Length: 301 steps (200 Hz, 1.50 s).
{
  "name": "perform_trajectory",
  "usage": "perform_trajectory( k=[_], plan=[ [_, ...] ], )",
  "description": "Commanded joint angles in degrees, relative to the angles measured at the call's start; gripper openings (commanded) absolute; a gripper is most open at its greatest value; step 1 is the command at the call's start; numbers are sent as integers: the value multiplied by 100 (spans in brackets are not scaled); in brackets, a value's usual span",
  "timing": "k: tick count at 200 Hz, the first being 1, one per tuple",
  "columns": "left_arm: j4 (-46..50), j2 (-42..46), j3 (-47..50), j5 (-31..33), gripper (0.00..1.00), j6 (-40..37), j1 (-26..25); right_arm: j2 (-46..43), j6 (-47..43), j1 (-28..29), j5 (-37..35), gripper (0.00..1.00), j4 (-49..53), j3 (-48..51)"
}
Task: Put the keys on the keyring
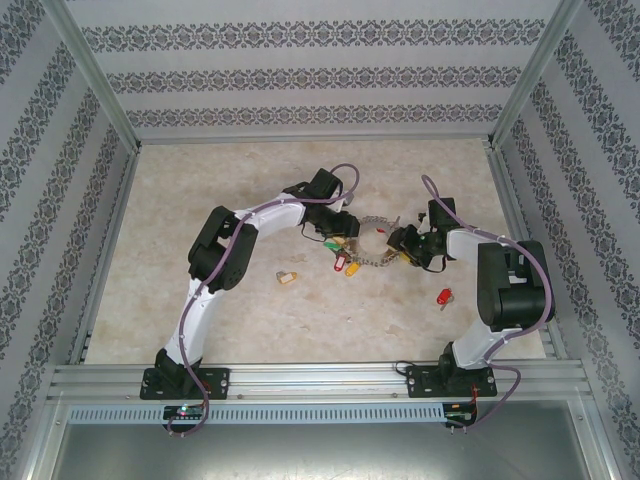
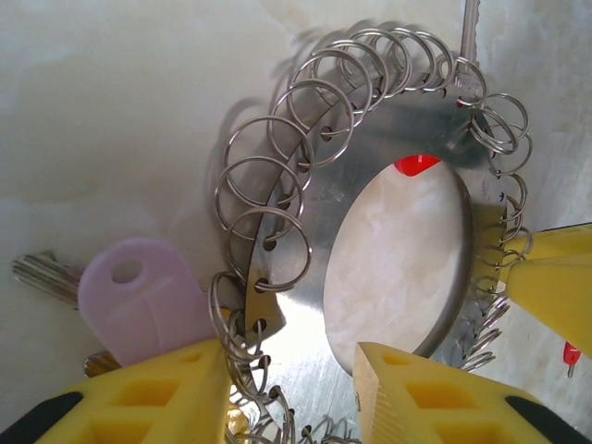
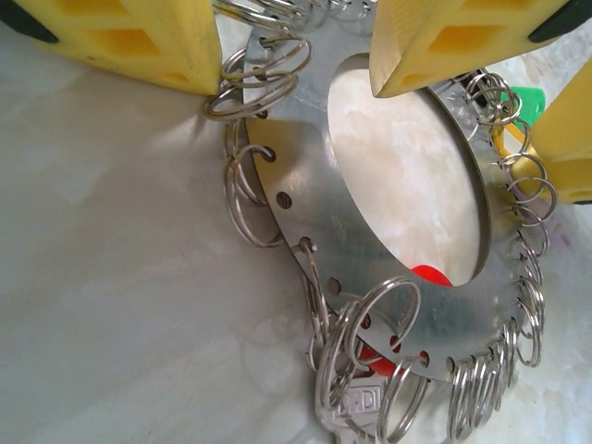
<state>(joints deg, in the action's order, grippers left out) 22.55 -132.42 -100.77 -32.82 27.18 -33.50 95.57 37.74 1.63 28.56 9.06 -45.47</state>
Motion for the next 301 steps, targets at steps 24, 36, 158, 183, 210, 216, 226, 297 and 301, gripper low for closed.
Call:
perform_trajectory(
  k=[24, 36, 158, 183, 210, 216, 226, 297, 301],
  plan=[
    [438, -126, -143, 49, 38, -122, -96, 23, 290, 162, 223, 45, -877, 236],
    [435, -100, -125, 65, 36, -125, -96, 16, 340, 162, 369, 45, -1090, 290],
    [226, 117, 152, 259, 28, -23, -91, 135, 244, -193, 1097, 31, -2585, 655],
    [119, 273, 290, 343, 28, 16, -88, 131, 73, -312, 1269, 21, -2581, 608],
    [76, 479, 402, 584, 29, 26, -74, 51, 42, -489, 1451, 10, -2587, 619],
    [17, 549, 464, 639, 30, 32, -65, 12, 11, -509, 1518, 5, -2569, 612],
    [-78, 684, 583, 716, 33, 76, -48, -57, -21, -523, 1641, 3, -2539, 588],
    [-1439, 3084, 2512, 1280, 76, 530, 454, -1418, 367, -530, 2753, 2, -2453, 364],
    [-1509, 3207, 2591, 1192, 78, 555, 520, -1493, 398, -524, 2831, 2, -2453, 331]
  ],
)
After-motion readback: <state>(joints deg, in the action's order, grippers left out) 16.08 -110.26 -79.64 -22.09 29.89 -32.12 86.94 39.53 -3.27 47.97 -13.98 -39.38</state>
